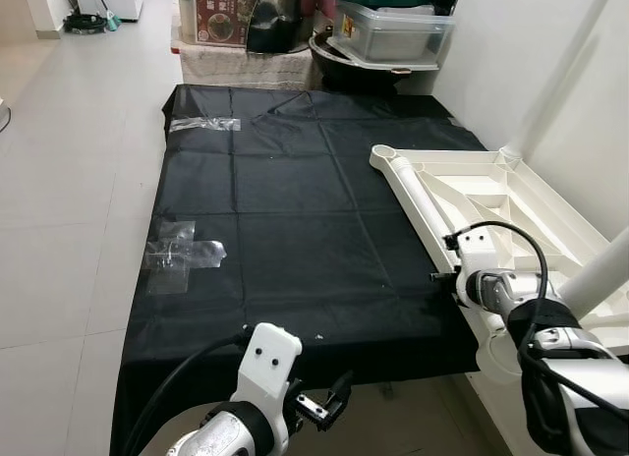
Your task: Building children table
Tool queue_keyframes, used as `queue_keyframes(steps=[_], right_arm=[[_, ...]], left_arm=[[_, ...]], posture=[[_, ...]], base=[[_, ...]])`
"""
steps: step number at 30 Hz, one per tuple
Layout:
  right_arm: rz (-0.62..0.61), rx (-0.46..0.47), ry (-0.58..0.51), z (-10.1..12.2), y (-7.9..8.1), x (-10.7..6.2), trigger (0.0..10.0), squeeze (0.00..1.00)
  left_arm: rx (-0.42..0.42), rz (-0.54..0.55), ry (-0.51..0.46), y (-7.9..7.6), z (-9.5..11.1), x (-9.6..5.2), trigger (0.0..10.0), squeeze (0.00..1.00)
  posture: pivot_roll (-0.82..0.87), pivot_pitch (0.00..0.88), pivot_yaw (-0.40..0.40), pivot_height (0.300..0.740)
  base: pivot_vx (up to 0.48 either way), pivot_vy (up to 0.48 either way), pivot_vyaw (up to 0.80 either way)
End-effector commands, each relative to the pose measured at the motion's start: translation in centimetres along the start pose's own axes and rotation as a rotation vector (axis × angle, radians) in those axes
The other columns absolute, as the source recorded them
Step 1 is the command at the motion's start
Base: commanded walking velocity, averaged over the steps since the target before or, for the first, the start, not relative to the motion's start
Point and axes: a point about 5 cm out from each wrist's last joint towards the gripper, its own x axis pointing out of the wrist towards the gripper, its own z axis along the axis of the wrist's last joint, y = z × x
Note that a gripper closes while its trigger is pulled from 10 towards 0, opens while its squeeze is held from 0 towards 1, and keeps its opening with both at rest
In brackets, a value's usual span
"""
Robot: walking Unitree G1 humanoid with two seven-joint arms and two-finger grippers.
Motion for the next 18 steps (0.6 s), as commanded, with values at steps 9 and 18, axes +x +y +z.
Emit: queue_keyframes(steps=[9, 18], right_arm=[[0.531, -0.294, -0.099, 1.4, 3.9, -1.3, 0.0, 0.00], [0.684, -0.695, -0.063, 0.8, 3.5, -2.8, 0.0, 0.00]], left_arm=[[-0.011, -0.020, 0.013, -0.1, -0.3, 0.5, 10.0, 0.00], [0.000, -0.030, 0.002, 0.0, -0.2, 1.1, 10.0, 0.00]], posture=[[0.14, 0.069, -0.140, 0.740], [0.13, 0.048, -0.140, 0.740]], base=[[0.000, 0.000, 0.00], [0.000, 0.000, 0.00]])
